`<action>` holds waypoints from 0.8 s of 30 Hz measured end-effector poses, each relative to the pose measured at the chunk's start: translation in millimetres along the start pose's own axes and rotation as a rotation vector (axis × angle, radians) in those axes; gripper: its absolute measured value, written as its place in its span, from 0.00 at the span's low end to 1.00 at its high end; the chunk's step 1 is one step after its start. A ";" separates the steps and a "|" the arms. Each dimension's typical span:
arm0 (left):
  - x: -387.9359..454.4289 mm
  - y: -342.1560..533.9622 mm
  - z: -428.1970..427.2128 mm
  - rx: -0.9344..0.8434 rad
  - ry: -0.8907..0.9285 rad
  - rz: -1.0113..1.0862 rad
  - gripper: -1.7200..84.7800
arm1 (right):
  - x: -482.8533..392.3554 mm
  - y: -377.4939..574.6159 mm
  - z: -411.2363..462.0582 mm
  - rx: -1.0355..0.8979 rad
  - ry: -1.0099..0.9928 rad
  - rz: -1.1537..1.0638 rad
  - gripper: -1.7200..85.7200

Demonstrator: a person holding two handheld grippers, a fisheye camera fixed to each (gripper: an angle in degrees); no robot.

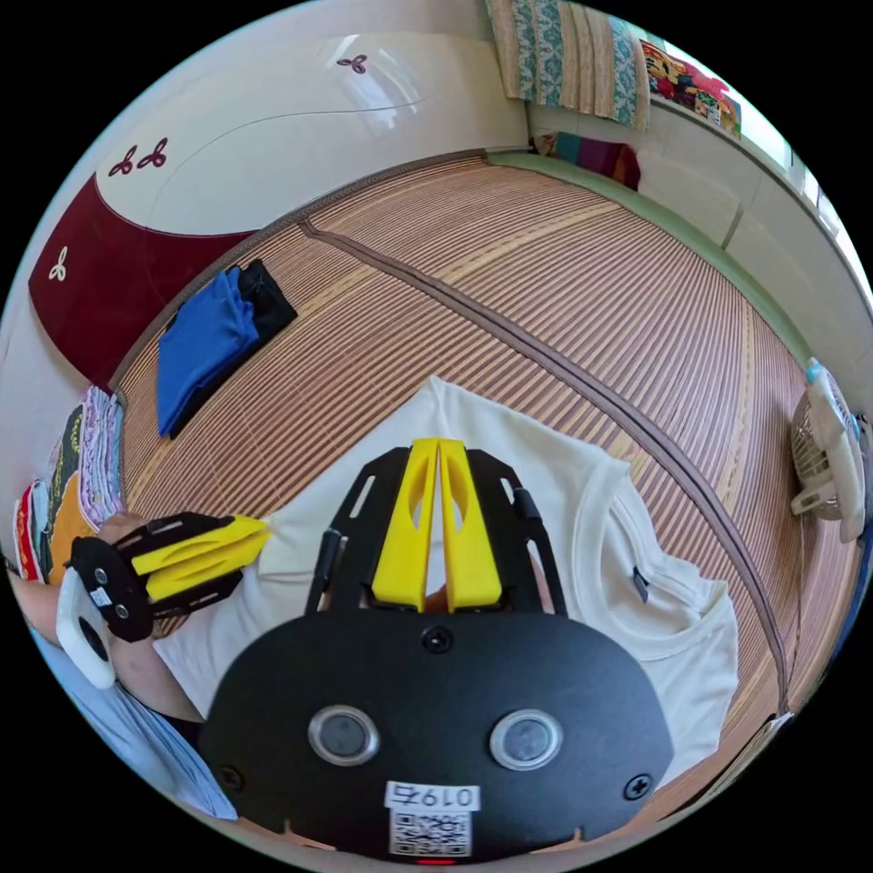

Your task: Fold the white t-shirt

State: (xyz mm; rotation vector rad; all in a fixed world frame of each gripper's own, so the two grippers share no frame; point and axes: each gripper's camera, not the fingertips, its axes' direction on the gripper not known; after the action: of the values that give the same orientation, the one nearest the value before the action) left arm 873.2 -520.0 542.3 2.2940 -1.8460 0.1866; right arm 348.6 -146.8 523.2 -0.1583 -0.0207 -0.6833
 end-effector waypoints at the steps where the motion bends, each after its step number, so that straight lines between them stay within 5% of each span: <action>1: -0.3 -0.2 2.1 -0.009 -0.001 0.003 0.03 | 0.8 3.3 1.6 -0.006 -0.020 0.007 0.01; 16: -9.1 1.5 -4.3 0.117 0.011 -0.024 0.03 | 0.5 50.2 -23.2 0.054 0.024 0.072 0.01; 24: 12.3 -5.4 21.3 0.032 -0.024 0.092 0.03 | 22.0 83.5 -15.2 0.063 -0.087 0.198 0.06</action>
State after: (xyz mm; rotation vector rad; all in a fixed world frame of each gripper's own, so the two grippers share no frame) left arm 880.7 -535.4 523.9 2.2425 -1.9758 0.2042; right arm 417.7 -99.1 498.1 -0.1271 -0.1085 -0.4773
